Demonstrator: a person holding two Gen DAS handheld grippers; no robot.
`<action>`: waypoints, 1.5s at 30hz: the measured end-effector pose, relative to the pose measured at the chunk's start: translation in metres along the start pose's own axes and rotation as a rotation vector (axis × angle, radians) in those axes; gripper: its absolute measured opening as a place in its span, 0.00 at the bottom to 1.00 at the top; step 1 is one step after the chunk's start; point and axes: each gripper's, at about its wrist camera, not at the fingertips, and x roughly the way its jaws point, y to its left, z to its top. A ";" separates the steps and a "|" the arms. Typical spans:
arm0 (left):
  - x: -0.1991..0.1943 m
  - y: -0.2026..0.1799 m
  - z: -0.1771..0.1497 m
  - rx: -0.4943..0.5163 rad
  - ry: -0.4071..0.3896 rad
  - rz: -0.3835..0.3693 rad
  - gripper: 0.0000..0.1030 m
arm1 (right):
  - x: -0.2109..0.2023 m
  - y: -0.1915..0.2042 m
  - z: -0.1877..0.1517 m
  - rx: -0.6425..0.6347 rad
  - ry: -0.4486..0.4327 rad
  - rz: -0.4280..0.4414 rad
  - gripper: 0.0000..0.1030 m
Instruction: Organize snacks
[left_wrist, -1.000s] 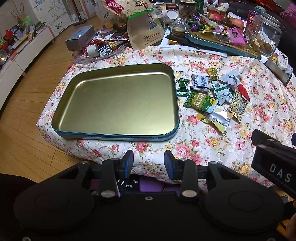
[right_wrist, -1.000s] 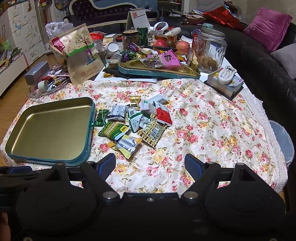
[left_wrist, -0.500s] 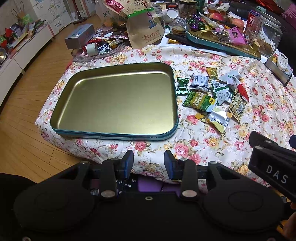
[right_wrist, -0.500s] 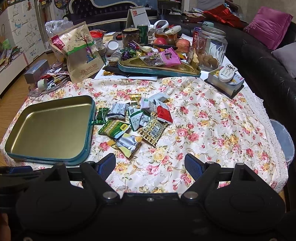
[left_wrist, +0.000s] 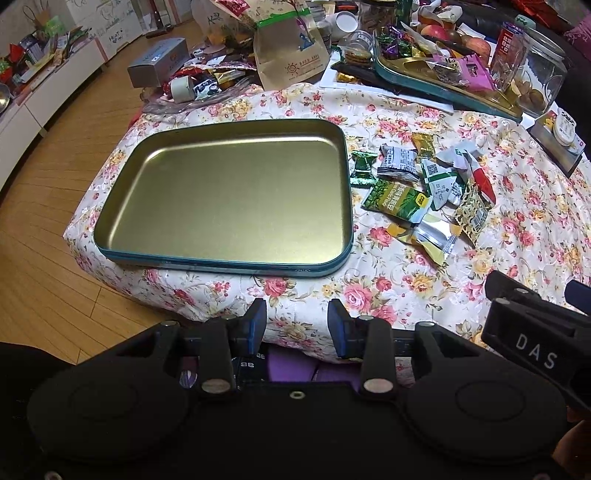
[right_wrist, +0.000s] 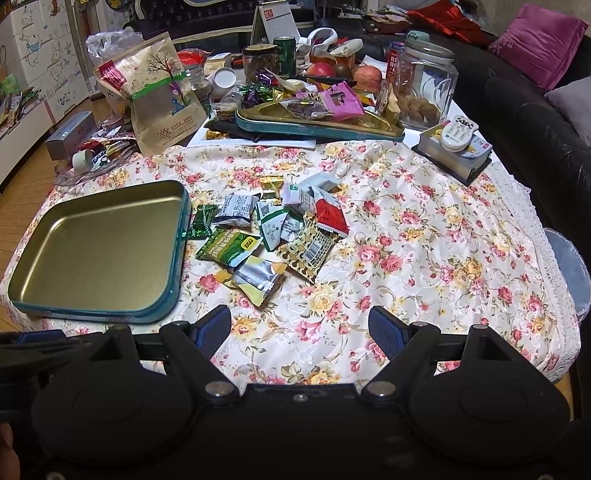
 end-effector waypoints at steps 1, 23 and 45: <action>0.001 0.000 0.000 -0.003 0.003 -0.001 0.44 | 0.001 0.000 0.000 0.002 0.004 0.001 0.83; 0.026 0.001 0.006 -0.061 0.131 -0.006 0.45 | 0.054 -0.006 0.007 0.115 0.195 -0.011 0.83; 0.012 -0.024 0.111 0.068 0.050 0.066 0.45 | 0.111 -0.040 0.080 0.233 0.299 -0.003 0.82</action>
